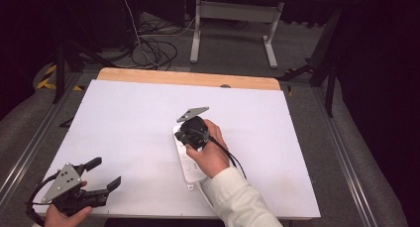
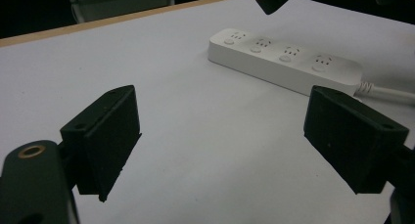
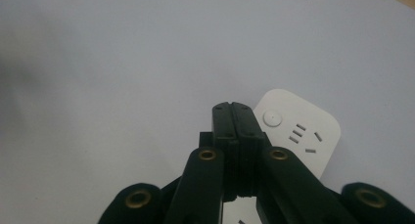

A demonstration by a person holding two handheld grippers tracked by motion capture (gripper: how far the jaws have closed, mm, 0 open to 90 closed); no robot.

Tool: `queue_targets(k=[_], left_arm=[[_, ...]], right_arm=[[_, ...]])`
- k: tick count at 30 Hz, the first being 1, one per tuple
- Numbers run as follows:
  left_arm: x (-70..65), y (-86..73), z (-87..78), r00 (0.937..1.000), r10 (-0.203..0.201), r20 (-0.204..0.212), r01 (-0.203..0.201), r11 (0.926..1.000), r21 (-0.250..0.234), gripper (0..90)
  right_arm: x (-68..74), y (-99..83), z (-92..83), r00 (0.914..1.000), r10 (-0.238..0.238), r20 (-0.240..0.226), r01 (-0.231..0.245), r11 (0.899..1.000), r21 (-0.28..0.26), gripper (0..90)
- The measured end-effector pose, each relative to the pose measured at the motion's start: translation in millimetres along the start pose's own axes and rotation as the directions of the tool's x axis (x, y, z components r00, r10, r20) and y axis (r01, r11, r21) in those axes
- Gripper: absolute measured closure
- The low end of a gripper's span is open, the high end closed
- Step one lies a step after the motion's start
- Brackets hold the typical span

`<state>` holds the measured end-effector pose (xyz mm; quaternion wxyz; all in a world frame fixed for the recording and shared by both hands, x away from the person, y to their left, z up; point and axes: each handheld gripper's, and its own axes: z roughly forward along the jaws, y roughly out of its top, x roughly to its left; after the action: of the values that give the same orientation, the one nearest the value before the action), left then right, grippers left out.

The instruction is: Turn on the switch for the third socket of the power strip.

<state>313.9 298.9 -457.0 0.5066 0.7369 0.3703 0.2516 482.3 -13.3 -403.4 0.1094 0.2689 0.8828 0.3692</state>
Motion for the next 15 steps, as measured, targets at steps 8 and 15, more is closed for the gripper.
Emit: queue_targets(k=[8,15], left_arm=[[0.0,0.0,0.2,1.0000,0.000,-0.002,0.000,1.0000,0.001,13.9],[-0.1,0.1,0.0,1.0000,0.000,-0.001,0.000,1.0000,0.001,13.9]], right_arm=[[-0.6,0.6,-8.3,1.0000,0.001,0.006,-0.001,1.000,-0.017,89.4],[0.2,1.4,-12.0,0.9993,-0.035,0.009,0.036,0.998,-0.051,71.0]])
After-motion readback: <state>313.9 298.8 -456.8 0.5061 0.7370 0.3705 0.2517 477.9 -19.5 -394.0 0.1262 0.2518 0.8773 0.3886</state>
